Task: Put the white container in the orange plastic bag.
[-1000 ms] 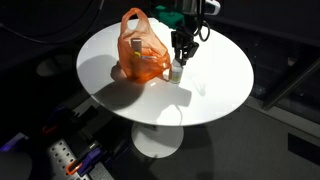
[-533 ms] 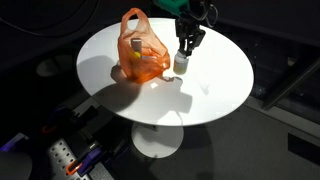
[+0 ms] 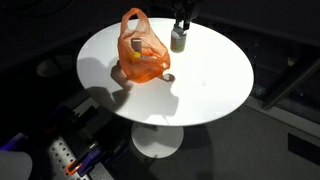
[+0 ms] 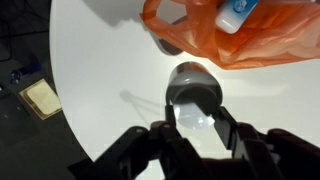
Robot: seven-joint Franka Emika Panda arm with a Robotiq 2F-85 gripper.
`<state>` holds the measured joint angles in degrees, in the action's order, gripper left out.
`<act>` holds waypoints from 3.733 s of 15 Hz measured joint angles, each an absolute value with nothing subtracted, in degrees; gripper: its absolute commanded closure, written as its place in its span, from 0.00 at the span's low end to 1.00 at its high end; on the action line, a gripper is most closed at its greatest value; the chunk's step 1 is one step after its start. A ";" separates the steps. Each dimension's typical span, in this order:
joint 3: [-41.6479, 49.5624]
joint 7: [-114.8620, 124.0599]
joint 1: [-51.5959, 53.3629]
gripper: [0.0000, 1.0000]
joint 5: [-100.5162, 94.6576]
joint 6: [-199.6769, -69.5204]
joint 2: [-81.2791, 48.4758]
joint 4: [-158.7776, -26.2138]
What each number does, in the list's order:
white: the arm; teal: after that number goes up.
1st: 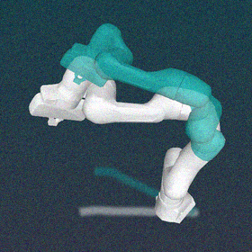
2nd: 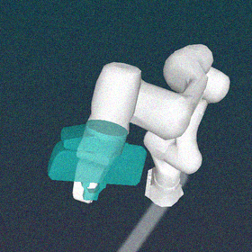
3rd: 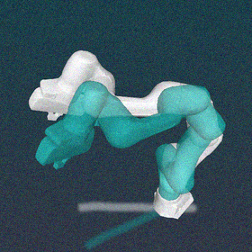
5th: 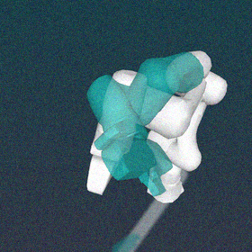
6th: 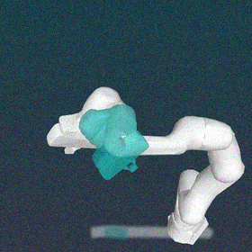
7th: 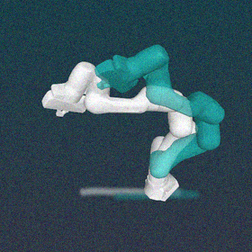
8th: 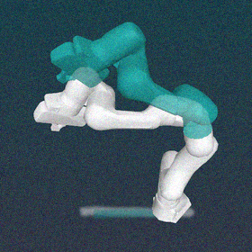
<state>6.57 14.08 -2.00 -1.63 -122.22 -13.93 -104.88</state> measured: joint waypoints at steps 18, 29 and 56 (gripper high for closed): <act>3.93 11.31 -1.06 0.81 -1.19 -121.18 -12.17 -105.33; 1.24 9.66 0.95 0.81 -1.47 -121.36 -12.16 -109.91; 2.38 9.03 0.42 0.81 -8.20 -137.59 -6.40 -128.54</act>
